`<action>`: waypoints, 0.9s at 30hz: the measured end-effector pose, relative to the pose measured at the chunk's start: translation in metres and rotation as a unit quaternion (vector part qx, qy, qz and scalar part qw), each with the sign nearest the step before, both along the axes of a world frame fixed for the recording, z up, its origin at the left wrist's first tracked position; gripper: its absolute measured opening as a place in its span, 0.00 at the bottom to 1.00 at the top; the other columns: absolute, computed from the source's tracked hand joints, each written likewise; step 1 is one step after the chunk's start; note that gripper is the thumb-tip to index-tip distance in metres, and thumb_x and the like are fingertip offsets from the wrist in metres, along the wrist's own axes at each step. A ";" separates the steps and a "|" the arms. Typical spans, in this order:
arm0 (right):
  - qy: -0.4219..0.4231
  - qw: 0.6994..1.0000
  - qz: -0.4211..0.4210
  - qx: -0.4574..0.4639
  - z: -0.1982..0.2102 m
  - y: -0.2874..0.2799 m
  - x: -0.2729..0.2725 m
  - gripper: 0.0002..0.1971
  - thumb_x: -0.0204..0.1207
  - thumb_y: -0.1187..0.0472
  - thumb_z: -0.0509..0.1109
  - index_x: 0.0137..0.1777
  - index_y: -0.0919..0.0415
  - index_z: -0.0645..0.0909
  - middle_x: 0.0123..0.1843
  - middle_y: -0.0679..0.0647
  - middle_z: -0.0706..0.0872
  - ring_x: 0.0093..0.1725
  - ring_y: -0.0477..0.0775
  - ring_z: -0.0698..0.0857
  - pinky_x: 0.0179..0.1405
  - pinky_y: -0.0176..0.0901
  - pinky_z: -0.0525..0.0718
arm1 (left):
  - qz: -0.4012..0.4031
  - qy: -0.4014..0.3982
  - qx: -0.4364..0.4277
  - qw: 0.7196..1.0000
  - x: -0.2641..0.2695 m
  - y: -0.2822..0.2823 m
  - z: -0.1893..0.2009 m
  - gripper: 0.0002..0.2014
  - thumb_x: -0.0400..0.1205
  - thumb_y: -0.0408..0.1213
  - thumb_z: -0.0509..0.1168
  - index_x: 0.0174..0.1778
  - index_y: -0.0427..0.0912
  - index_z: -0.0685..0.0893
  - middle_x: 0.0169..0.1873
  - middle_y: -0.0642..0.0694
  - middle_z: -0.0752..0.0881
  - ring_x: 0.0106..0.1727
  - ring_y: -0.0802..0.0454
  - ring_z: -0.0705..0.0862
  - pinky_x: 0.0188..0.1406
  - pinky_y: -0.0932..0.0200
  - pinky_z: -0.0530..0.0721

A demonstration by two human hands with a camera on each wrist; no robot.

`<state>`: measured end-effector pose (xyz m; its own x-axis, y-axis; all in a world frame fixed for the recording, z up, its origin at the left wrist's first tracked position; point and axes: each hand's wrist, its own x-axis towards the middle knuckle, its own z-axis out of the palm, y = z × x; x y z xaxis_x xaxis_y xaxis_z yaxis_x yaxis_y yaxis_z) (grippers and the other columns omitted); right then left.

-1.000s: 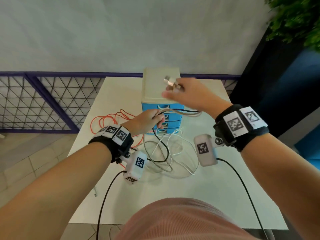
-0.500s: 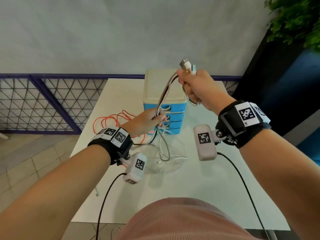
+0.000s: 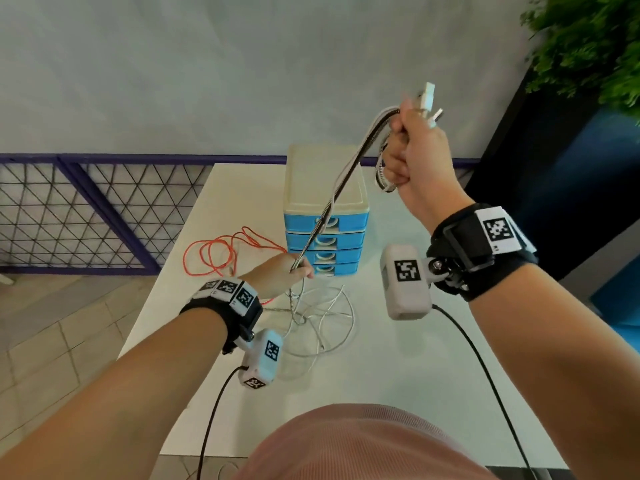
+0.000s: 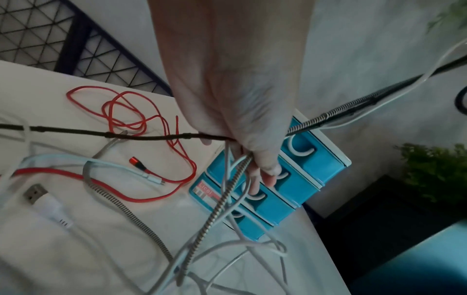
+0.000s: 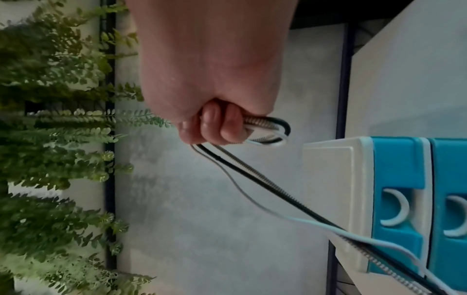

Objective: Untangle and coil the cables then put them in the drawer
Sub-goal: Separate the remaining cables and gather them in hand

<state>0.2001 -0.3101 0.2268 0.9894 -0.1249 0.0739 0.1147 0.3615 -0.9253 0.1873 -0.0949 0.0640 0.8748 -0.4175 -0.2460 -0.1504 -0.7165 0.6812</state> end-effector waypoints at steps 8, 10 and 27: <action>-0.030 0.975 0.143 -0.165 -0.028 0.020 -0.014 0.17 0.88 0.48 0.50 0.41 0.55 0.68 0.54 0.55 0.92 0.14 0.46 0.67 0.15 0.38 0.64 | 0.035 -0.027 0.040 0.998 0.001 -0.014 0.030 0.18 0.87 0.39 0.52 0.31 0.52 0.76 0.47 0.44 0.88 0.55 0.42 0.85 0.65 0.46 0.75; -0.027 0.952 0.184 -0.244 -0.042 0.037 -0.023 0.14 0.88 0.48 0.50 0.44 0.52 0.69 0.58 0.51 0.91 0.15 0.48 0.69 0.14 0.37 0.67 | 0.022 -0.040 0.018 0.999 -0.003 -0.021 0.035 0.17 0.87 0.34 0.55 0.30 0.46 0.75 0.38 0.44 0.85 0.48 0.43 0.84 0.59 0.52 0.78; -0.006 0.685 0.273 -0.675 -0.110 0.024 -0.022 0.21 0.81 0.55 0.67 0.70 0.60 0.66 0.54 0.55 0.83 0.50 0.58 0.83 0.47 0.51 0.81 | -0.087 -0.072 0.062 0.992 0.002 0.001 0.027 0.10 0.85 0.40 0.59 0.42 0.44 0.83 0.36 0.60 0.79 0.38 0.66 0.78 0.39 0.66 0.72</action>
<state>0.1781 -0.2856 0.1164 0.8597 0.4539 -0.2342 0.3142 -0.8316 -0.4580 0.1896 -0.0937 0.0912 0.8221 -0.5394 -0.1823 -0.3688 -0.7484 0.5513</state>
